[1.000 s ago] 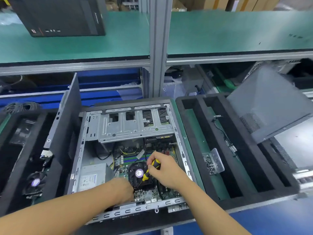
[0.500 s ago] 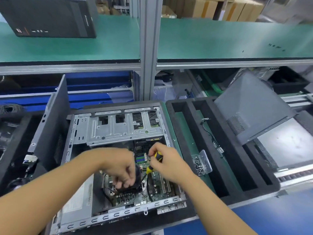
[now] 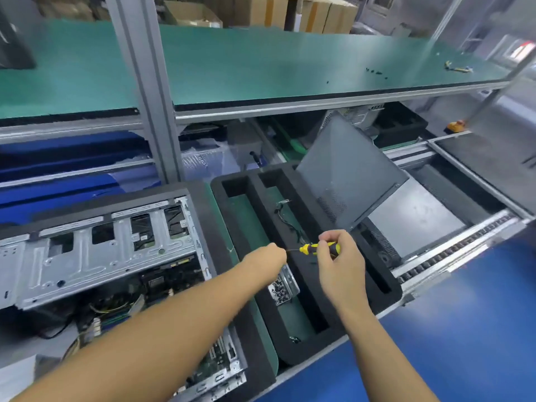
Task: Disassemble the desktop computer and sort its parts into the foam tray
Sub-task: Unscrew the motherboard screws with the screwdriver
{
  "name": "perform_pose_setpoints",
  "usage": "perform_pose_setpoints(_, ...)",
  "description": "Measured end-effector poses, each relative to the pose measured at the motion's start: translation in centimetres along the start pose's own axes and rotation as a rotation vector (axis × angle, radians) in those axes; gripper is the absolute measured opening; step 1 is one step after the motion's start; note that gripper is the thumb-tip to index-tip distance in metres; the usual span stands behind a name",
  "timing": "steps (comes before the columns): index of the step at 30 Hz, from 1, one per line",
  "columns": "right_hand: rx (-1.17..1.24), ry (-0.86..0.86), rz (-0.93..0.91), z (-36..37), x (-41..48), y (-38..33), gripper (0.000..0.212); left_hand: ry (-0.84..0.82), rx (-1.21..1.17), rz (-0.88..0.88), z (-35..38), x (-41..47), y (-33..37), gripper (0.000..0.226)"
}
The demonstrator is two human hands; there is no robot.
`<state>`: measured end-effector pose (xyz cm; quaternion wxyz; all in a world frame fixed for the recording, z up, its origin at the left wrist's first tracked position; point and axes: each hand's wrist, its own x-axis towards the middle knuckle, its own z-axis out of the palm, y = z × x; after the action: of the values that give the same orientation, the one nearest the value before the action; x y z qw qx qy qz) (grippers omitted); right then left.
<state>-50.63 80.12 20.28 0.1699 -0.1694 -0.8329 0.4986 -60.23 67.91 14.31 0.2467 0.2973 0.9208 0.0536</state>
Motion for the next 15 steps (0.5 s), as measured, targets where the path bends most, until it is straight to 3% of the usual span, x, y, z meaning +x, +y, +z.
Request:
perform_pose_setpoints(5,-0.034,0.071,0.088,-3.5,0.2,4.4,0.013,-0.151,0.044,-0.163,6.4,6.1,1.3,0.046)
perform_pose_setpoints(9,-0.061,0.1,0.122,-5.0,0.0,6.9,0.014,-0.166,0.281,-0.116,9.4,8.1,2.4,0.033)
perform_pose_setpoints(13,-0.091,0.034,0.132,-4.3,0.2,7.9,0.018,-0.385,0.515,-0.114,11.6,8.7,2.6,0.044)
perform_pose_setpoints(15,-0.101,-0.022,0.128,-3.6,0.5,7.7,0.018,-0.487,0.483,-0.118,11.0,8.5,2.5,0.049)
